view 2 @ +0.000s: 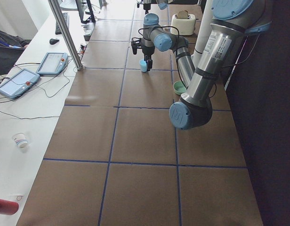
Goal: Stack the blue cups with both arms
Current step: 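Withdraw the left arm while the right gripper grasps the other light blue cup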
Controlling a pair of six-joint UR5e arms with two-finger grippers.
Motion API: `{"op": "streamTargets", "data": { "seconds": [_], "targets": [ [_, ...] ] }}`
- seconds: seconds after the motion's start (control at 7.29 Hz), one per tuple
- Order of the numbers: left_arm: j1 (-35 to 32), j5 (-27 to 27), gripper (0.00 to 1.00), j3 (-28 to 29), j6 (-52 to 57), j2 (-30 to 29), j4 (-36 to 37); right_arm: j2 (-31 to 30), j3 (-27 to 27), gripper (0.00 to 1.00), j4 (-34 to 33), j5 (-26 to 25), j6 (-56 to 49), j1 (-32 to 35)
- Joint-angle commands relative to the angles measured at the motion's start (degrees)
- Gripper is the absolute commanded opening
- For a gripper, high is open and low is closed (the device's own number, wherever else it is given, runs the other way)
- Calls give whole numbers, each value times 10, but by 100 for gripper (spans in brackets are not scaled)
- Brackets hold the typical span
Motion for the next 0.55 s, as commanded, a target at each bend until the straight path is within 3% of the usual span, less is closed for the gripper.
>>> {"op": "streamTargets", "data": {
  "seconds": [0.0,0.27,0.41],
  "targets": [
    [0,0,100,0,0,0,0,5,-17,100,-2,-7,0,-9],
    [0,0,100,0,0,4,0,7,-21,96,-1,-16,0,-16],
    [0,0,100,1,0,4,0,7,-21,57,-1,-20,0,-16]
  ]
}}
